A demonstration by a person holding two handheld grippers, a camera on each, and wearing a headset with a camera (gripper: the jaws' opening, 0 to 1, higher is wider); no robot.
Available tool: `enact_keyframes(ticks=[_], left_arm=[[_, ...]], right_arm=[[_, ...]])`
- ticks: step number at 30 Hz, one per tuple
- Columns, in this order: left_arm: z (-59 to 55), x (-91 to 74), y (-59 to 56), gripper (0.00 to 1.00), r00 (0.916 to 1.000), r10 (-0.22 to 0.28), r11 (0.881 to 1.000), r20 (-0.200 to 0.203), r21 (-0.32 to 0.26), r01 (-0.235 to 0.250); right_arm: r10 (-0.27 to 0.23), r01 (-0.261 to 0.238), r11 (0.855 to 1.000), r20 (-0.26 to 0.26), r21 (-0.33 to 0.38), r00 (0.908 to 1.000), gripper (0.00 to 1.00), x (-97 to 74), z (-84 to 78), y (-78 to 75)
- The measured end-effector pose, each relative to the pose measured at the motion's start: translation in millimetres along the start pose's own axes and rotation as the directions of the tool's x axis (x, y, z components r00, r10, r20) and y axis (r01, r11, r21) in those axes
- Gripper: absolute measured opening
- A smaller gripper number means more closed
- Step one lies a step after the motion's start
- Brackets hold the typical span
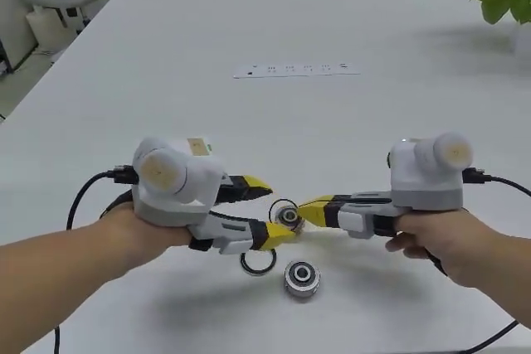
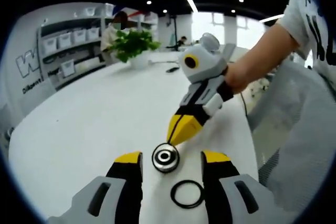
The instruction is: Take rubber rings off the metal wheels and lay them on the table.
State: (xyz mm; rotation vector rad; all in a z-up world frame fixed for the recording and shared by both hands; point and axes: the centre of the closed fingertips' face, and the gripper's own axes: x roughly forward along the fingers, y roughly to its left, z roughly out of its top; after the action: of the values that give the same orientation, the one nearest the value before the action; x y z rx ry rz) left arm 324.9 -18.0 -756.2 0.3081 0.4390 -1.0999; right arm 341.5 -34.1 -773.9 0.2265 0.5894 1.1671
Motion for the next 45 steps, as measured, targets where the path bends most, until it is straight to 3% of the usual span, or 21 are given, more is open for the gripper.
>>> enact_keyframes(ticks=[6,13,24,37,45], left_arm=[[-0.4,-13.9,1.5,0.52,0.9999,0.010,1.000,0.002,-0.007,-0.010],[2.7,-29.4,-5.0,0.57,0.9997,0.006,1.000,0.022,-0.006,-0.006],[-1.3,-51.2,-11.6,0.63,0.9994,0.020,1.000,0.030,-0.010,-0.019],[-12.3,-65.6,-13.5,0.70,0.9992,0.034,0.999,0.022,-0.020,-0.033],[-17.4,-69.5,-12.7,0.70,0.9990,0.042,0.999,0.014,-0.027,-0.042]], right_arm=[[0.011,-0.011,1.000,0.008,0.007,0.9999,0.00,-2.3,3.8,3.5],[0.036,-0.036,0.999,0.017,0.015,0.9992,0.00,-1.8,7.3,11.6],[0.089,-0.090,0.995,0.014,0.042,0.9959,0.00,2.5,8.6,33.9],[0.146,-0.142,0.988,-0.061,0.064,0.9874,0.00,15.1,-8.9,51.3],[0.153,-0.146,0.987,-0.111,0.068,0.9820,0.00,19.4,-21.2,55.2]])
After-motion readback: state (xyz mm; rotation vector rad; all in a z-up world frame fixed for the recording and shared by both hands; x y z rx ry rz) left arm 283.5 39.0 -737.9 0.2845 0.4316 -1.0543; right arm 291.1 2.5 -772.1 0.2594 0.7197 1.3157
